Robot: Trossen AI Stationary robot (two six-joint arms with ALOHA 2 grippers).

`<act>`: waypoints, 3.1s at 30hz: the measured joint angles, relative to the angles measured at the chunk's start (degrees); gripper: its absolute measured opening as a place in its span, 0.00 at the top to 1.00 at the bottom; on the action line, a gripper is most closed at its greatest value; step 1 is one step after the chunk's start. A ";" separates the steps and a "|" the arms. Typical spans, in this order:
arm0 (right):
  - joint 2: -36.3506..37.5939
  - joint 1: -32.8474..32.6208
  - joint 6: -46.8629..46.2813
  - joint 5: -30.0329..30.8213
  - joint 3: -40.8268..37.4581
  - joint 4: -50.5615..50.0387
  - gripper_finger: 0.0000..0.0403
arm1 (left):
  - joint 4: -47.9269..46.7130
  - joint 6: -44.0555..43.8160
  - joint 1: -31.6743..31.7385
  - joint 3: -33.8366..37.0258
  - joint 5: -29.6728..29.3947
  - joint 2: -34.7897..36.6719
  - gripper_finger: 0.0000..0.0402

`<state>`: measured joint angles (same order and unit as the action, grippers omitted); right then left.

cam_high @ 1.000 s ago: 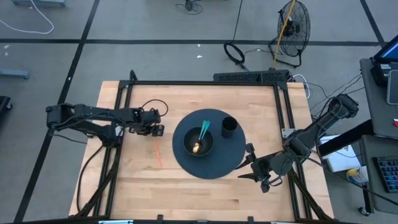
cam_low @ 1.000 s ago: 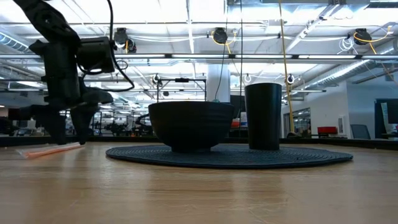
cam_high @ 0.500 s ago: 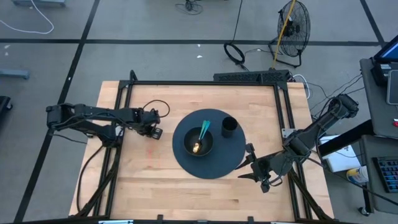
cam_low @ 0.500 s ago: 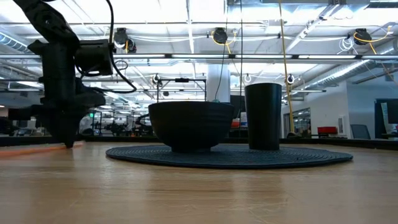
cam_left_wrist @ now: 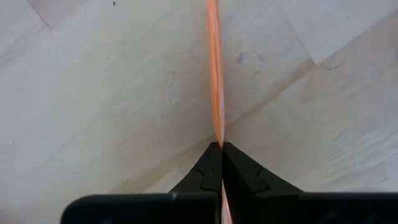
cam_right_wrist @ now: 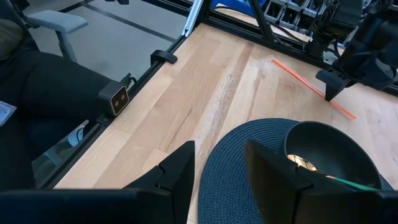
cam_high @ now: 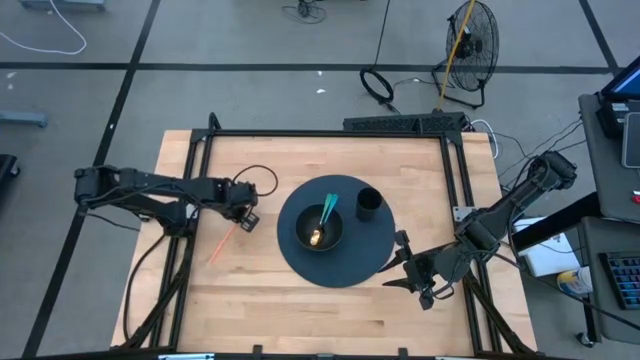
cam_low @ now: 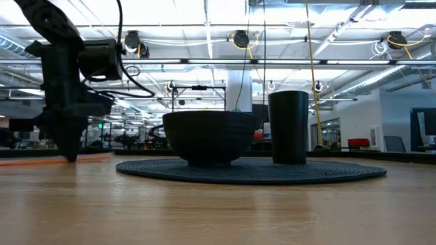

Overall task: Pick & Place Utensil
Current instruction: Put the orange straw into the black cup on the blue table placemat

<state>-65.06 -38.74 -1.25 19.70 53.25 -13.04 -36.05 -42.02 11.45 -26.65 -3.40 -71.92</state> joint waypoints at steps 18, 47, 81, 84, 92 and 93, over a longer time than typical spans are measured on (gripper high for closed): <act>0.00 0.00 0.45 0.19 0.00 1.29 0.67 | -0.28 0.98 -8.95 -3.61 -4.34 14.95 1.00; -9.48 6.51 5.78 14.72 0.00 31.09 0.67 | 59.73 31.53 -38.46 -9.40 -19.02 4.51 1.00; -23.02 19.96 3.29 -11.03 0.00 58.58 0.67 | 88.70 44.81 -39.63 -9.47 -16.06 -9.64 1.00; -22.91 19.99 3.23 -12.03 0.00 59.19 0.67 | 89.82 44.77 -38.76 -9.47 -16.00 -10.56 1.00; -22.95 20.02 2.98 -14.01 0.00 58.42 0.67 | 88.69 44.72 -36.31 -12.74 -12.72 -12.95 1.00; -22.95 20.02 2.98 -14.01 0.00 58.17 0.67 | 88.78 44.69 -35.71 -14.07 -12.08 -13.86 1.00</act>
<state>-88.01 -18.72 1.74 5.69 53.25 45.14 52.73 2.67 -24.27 -40.72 -15.48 -85.78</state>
